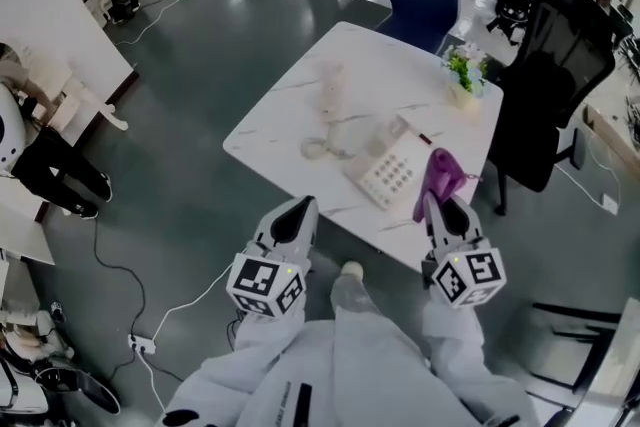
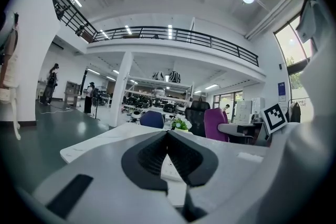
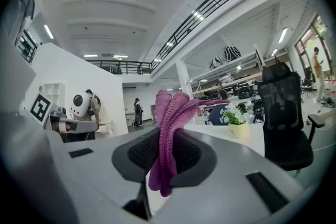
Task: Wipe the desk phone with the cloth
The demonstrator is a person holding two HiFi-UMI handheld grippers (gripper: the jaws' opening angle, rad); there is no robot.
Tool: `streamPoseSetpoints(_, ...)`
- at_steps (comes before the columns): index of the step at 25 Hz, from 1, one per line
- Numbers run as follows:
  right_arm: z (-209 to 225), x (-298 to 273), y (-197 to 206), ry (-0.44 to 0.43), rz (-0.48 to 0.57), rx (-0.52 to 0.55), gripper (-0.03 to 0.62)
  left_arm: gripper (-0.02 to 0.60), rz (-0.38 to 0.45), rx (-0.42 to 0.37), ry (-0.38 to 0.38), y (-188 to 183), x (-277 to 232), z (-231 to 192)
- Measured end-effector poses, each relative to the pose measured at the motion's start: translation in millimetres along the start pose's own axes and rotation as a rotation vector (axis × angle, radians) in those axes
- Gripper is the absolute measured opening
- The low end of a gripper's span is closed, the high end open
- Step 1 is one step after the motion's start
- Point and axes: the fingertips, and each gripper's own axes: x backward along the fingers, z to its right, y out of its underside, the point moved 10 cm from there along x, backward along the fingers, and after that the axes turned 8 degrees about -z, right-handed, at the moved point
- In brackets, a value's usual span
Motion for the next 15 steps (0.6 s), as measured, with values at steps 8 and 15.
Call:
streamPoseSetpoints(8, 26.7, -48.8, -8.4, 0.029, -0.030, 0.000, 0.041, -0.003, -0.033, 0.001, 0.042, -13.0, -55.9, -30.3)
streamPoseSetpoints(15, 51.1, -74.1, -13.4, 0.073, -0.036, -0.012, 0.041, -0.003, -0.049, 0.008, 0.095, -21.4, -105.1, -45.0)
